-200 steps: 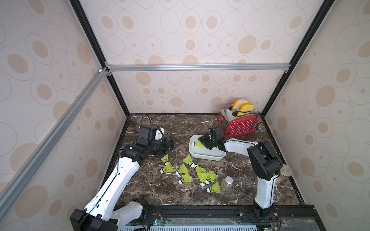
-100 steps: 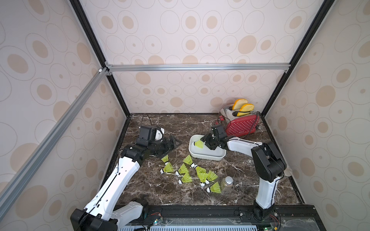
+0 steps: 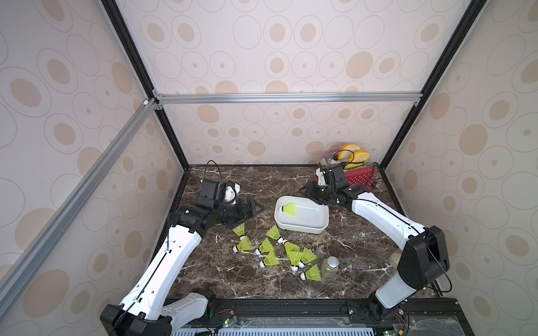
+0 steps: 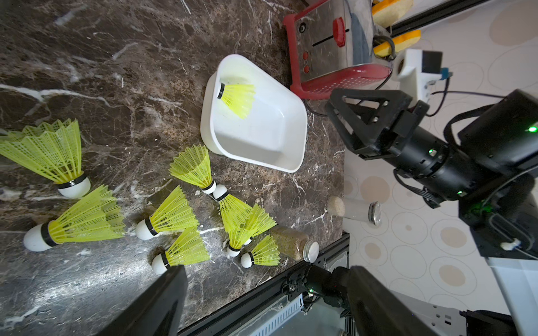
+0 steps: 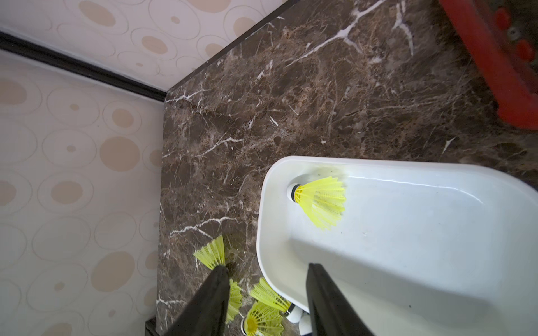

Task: Put the shuttlecocks into the storage box
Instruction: Pick up the shuttlecock at the center of the board.

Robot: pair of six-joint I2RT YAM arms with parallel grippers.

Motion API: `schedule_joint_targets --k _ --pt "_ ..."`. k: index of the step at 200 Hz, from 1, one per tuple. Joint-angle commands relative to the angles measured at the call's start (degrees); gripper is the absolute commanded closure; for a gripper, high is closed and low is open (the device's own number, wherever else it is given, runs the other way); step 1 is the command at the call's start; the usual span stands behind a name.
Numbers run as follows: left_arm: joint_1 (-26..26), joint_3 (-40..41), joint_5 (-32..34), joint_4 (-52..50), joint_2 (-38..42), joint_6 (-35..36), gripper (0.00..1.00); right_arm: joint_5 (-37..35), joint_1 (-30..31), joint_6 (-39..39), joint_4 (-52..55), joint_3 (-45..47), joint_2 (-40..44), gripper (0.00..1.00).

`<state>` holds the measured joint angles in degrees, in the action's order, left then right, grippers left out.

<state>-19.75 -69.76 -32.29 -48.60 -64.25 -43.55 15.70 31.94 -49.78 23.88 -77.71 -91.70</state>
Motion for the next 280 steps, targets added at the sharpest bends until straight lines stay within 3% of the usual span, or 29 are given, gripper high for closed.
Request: schedule_joint_targets --k 1,27,79,155,211,280 --pt "-2.45 -1.26 -0.18 -6.73 1.35 4.11 0.11 5.04 0.18 13.09 13.51 -0.85 0.65 0.53" --pt "-6.03 0.48 1.18 -9.33 2.7 4.97 0.11 4.58 2.41 23.75 22.07 0.83 3.69 0.54" --pt "-6.44 8.77 -0.04 -10.13 8.58 5.54 0.12 5.27 7.65 34.28 31.29 3.37 5.63 0.56" --pt "-6.78 19.21 -2.72 -9.53 17.14 5.85 0.13 2.83 15.99 36.48 31.01 4.19 -1.55 0.58" --pt "-6.97 23.99 -6.36 -10.2 18.81 6.67 0.13 2.2 17.05 41.12 31.23 2.28 -7.5 0.57" --pt "-6.97 23.44 -7.51 -10.07 17.1 8.47 0.13 1.84 17.36 44.89 31.83 -1.81 -11.87 0.52"
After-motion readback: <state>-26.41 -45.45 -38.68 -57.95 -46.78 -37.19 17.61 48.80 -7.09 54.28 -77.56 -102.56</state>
